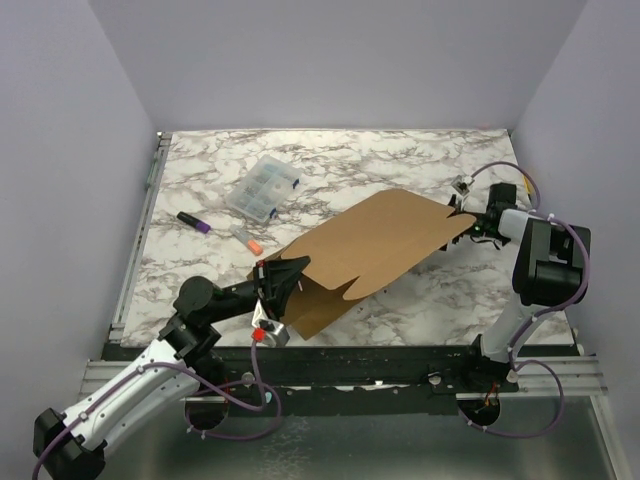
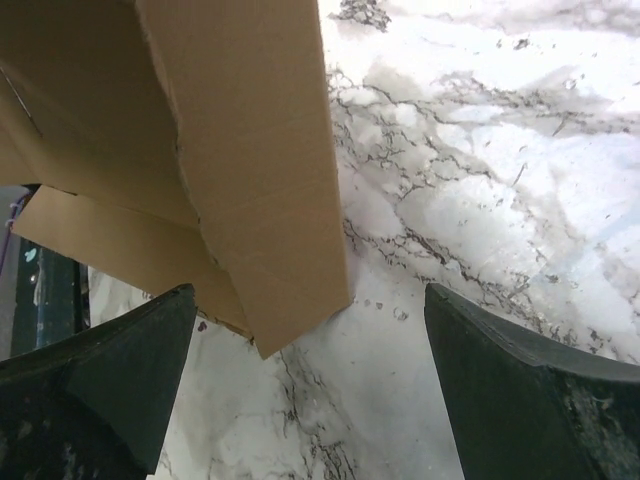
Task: Fold the paper box
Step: Fold the paper box at the center of the board.
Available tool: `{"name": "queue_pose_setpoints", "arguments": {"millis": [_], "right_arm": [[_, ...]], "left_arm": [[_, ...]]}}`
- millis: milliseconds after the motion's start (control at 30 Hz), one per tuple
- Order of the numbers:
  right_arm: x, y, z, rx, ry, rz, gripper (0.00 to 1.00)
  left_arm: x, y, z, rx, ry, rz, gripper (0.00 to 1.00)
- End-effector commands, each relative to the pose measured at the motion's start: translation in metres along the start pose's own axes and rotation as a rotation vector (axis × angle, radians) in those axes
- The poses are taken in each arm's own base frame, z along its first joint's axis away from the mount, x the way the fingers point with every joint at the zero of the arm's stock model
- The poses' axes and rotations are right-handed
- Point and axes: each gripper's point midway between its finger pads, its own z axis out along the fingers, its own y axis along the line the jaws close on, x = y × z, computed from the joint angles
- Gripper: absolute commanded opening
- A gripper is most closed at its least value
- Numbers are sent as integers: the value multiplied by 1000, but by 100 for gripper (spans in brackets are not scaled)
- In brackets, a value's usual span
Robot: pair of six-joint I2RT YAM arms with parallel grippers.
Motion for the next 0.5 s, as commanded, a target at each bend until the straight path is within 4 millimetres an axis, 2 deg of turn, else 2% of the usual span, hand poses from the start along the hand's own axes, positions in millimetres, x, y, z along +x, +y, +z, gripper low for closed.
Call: {"name": "queue_pose_setpoints", "arguments": {"millis": [0,267,467], "right_arm": [[-8,-3,-2,35,0,-71,100],[-3,2,-1,4,2,-74,98],[-6,10,-2,-24,-27,-86,95]], "left_arm": [[-17,-11,-2,51,-73,-34,0],[-46,-12,-3,90,-185,-158,0],[-52,-23,-11,130,-188,-220,0]]}}
